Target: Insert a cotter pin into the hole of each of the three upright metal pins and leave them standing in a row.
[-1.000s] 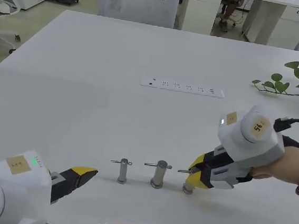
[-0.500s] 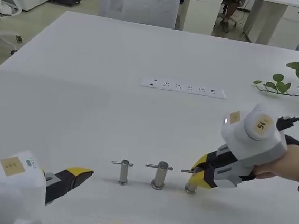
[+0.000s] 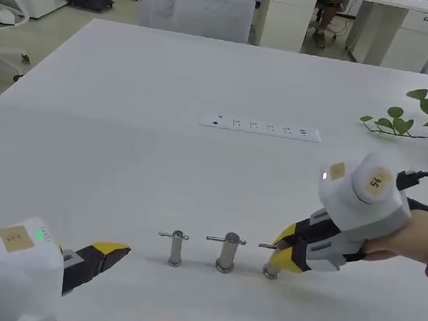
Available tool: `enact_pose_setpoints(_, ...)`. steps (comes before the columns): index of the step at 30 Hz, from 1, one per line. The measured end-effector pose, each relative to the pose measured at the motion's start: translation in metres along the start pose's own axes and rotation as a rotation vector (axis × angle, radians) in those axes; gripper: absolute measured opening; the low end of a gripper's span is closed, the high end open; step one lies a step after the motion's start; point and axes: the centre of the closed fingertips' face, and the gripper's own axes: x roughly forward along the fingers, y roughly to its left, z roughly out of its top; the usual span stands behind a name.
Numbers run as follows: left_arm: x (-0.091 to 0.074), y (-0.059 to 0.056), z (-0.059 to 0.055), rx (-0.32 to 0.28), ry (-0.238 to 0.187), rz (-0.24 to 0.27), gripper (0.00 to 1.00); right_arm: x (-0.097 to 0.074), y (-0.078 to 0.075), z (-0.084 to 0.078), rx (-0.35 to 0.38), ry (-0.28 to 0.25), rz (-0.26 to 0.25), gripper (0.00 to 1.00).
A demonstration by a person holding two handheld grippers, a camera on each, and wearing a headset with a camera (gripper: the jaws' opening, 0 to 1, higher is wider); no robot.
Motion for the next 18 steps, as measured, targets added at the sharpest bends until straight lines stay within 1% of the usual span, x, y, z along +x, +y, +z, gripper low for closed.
enact_pose_setpoints(3, 0.000, 0.001, 0.000, 0.003, -0.001, 0.004, 0.79, 0.000, 0.001, -0.001, 0.014, -0.018, -0.005, 0.21)
enact_pose_setpoints(7, -0.002, 0.002, 0.000, 0.010, 0.004, 0.007, 0.79, -0.004, 0.000, 0.001, 0.023, -0.045, -0.025, 0.27)
enact_pose_setpoints(9, -0.003, 0.003, 0.001, 0.016, 0.006, 0.012, 0.79, -0.009, -0.002, 0.003, 0.036, -0.058, -0.044, 0.31)
enact_pose_setpoints(10, -0.003, 0.003, 0.001, 0.017, 0.006, 0.012, 0.79, -0.012, -0.002, 0.006, 0.054, -0.079, -0.051, 0.32)
enact_pose_setpoints(13, -0.005, 0.003, 0.003, 0.024, 0.007, 0.016, 0.80, -0.022, -0.001, 0.010, 0.094, -0.111, -0.075, 0.39)
enact_pose_setpoints(14, -0.006, 0.004, 0.004, 0.028, 0.009, 0.016, 0.80, -0.026, 0.000, 0.011, 0.122, -0.123, -0.085, 0.41)
enact_pose_setpoints(17, -0.009, 0.005, 0.006, 0.024, 0.016, 0.020, 0.80, -0.034, 0.003, 0.011, 0.140, -0.134, -0.109, 0.44)
enact_pose_setpoints(18, -0.011, 0.006, 0.006, 0.021, 0.019, 0.021, 0.80, -0.038, 0.006, 0.012, 0.145, -0.137, -0.117, 0.45)
